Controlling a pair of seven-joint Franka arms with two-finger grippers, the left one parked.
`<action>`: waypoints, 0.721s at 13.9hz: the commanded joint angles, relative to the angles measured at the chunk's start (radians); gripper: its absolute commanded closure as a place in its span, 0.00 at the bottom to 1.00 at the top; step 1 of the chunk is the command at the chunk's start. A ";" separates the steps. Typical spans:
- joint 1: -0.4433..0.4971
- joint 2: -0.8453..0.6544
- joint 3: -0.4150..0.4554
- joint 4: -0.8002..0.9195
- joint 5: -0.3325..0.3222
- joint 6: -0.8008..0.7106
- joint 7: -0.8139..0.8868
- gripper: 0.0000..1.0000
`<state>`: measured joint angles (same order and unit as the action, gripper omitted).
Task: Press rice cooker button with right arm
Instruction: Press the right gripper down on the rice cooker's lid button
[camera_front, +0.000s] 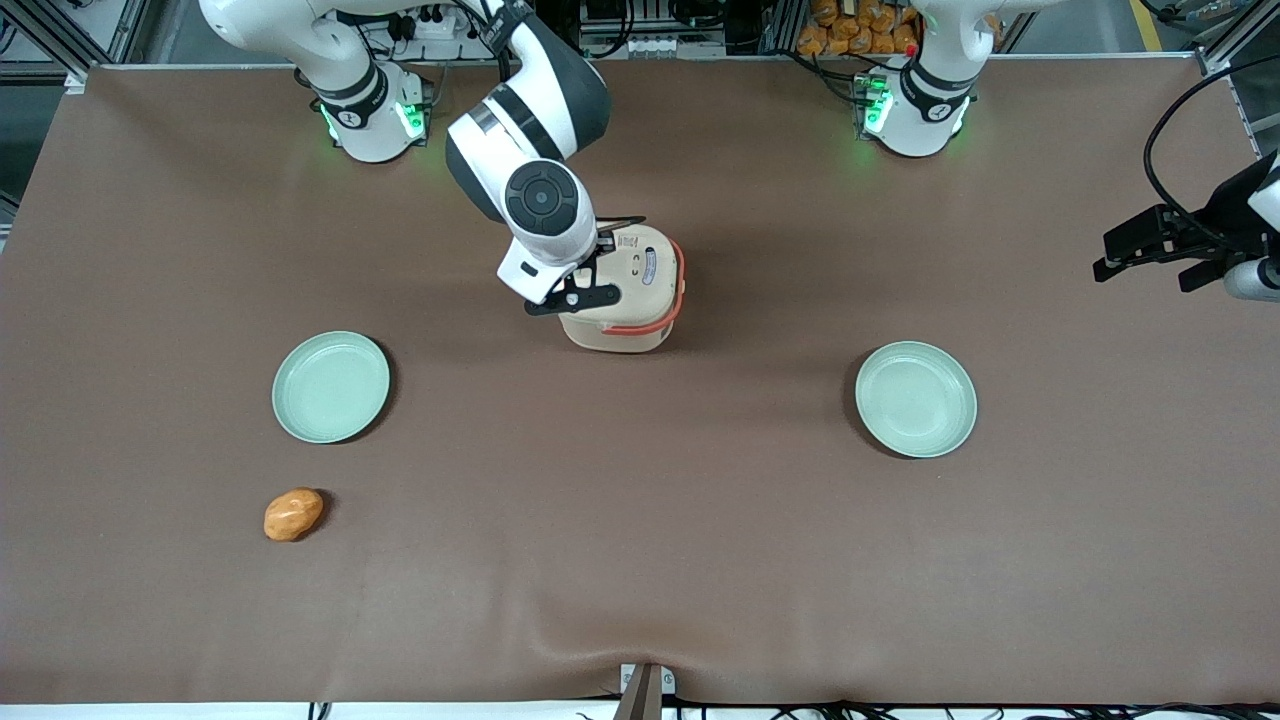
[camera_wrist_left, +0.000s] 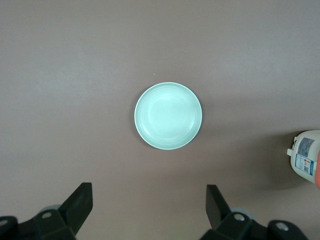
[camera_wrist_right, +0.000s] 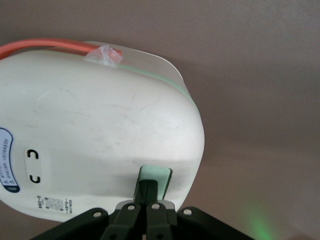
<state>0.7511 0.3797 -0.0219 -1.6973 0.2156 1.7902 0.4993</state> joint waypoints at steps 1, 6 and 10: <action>-0.004 0.016 0.000 -0.019 0.004 0.026 -0.005 1.00; -0.010 0.007 0.000 -0.028 0.004 0.037 -0.005 1.00; -0.032 -0.036 0.000 0.014 0.013 0.005 -0.004 0.98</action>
<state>0.7451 0.3726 -0.0239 -1.6937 0.2158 1.7983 0.4993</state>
